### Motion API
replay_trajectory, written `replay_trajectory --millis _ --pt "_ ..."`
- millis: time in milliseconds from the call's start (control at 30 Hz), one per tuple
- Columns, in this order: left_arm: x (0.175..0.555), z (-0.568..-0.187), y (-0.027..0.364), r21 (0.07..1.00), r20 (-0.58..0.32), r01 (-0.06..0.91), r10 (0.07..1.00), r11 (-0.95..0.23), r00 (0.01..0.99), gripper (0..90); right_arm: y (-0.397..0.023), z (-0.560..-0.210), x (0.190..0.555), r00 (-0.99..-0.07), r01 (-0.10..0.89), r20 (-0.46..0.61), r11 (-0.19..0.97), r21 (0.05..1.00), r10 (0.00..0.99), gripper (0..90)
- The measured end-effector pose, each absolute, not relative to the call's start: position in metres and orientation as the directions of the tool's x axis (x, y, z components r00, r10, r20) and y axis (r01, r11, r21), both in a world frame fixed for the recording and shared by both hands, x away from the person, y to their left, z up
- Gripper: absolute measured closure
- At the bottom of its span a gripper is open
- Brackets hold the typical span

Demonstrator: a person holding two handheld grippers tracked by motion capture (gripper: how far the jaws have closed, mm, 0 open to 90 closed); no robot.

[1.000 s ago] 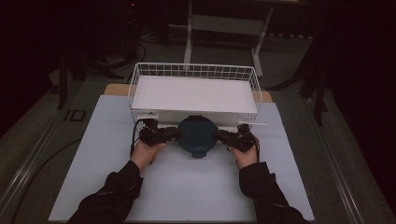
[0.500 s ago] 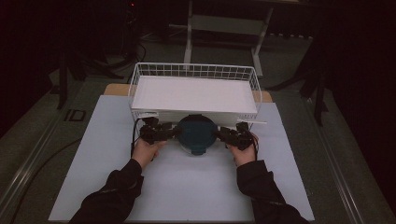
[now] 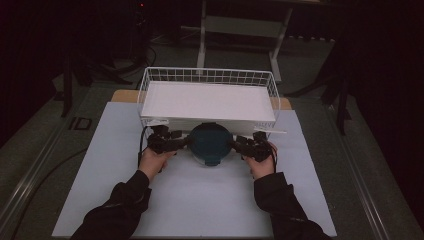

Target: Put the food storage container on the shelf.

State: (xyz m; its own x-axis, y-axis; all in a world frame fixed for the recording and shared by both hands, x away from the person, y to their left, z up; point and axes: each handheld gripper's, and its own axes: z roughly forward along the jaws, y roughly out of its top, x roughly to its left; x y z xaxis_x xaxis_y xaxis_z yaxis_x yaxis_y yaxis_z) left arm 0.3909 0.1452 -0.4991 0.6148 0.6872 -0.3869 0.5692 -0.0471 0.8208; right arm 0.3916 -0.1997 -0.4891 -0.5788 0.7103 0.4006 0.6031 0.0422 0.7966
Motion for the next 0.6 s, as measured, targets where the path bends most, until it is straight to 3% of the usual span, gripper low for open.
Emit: replay_trajectory --millis 67,167,200,367,500,600 --pt "0.384 -0.498 0.145 0.808 -0.406 0.589 0.698 -0.027 0.59 25.8 -0.201 -0.488 0.389 -0.581 0.601 0.404 0.038 0.799 0.706 39.4" --pt "0.382 -0.498 0.148 0.83 -0.381 0.554 0.663 -0.062 0.645 20.8 -0.2 -0.486 0.385 -0.591 0.595 0.395 0.049 0.802 0.703 39.1" --pt "0.375 -0.497 0.148 0.818 -0.429 0.575 0.636 -0.028 0.641 20.8 -0.2 -0.485 0.383 -0.595 0.596 0.392 0.057 0.801 0.702 39.0" --pt "0.362 -0.494 0.149 0.835 -0.396 0.546 0.614 -0.068 0.683 14.2 -0.197 -0.479 0.37 -0.619 0.576 0.367 0.083 0.814 0.695 39.6" --pt "0.351 -0.492 0.146 0.829 -0.403 0.55 0.578 -0.097 0.71 0.0 -0.196 -0.474 0.359 -0.634 0.565 0.361 0.091 0.82 0.684 42.1" --pt "0.342 -0.489 0.145 0.829 -0.397 0.546 0.56 -0.121 0.727 0.0 -0.193 -0.471 0.35 -0.65 0.563 0.366 0.098 0.82 0.666 44.9"
